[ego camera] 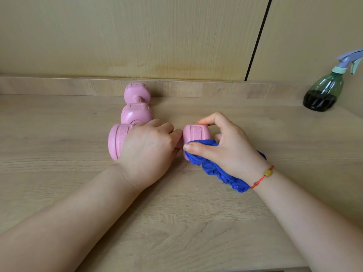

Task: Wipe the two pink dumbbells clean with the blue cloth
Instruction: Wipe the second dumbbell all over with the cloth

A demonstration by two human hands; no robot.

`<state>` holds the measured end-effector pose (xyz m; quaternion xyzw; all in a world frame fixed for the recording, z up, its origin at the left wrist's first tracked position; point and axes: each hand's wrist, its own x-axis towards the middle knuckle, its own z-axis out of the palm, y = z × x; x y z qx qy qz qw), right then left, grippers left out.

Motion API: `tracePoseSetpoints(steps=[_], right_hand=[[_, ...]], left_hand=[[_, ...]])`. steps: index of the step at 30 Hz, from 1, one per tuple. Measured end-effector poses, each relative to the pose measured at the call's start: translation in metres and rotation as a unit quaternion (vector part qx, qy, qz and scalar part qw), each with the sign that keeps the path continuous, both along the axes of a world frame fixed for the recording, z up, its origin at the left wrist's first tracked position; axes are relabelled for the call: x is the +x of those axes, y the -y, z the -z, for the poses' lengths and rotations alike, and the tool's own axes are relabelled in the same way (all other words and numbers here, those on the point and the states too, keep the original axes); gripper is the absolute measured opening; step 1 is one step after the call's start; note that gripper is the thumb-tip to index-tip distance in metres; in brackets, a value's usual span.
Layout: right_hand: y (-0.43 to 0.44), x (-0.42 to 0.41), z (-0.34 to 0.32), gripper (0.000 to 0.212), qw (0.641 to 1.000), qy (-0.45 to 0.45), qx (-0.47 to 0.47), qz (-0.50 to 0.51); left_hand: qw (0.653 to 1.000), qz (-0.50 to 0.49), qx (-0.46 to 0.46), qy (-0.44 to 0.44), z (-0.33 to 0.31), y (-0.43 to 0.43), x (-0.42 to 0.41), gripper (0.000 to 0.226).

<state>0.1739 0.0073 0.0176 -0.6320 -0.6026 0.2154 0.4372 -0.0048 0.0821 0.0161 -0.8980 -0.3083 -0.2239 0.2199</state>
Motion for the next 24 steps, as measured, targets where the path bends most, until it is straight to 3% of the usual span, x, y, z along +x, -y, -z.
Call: tracePoseSetpoints(steps=[7,11,13,15,19,24], right_hand=[[0.002,0.006,-0.005,0.041,0.995,-0.092,-0.008,-0.044],[0.007,0.004,-0.004,0.066,0.998,-0.005,-0.044,-0.040],[0.006,0.002,-0.005,0.067,0.999,0.020,-0.031,-0.025],[0.004,0.003,-0.005,0.059,0.999,0.016,-0.018,-0.026],[-0.001,-0.001,-0.005,0.032,0.996,-0.081,0.021,-0.005],[-0.010,-0.003,-0.005,0.019,0.993,-0.078,0.071,0.046]], left_hand=[[1.000,0.014,-0.002,0.014,0.000,-0.001,0.000,0.022],[1.000,0.020,-0.002,0.018,0.002,-0.002,-0.001,0.019],[1.000,0.019,0.005,0.017,0.003,-0.002,-0.002,0.015],[1.000,0.018,0.006,0.015,0.004,-0.002,-0.002,0.009],[1.000,0.007,0.018,0.022,0.006,0.000,-0.001,0.005],[0.999,0.005,0.021,0.031,0.009,0.000,0.001,0.007]])
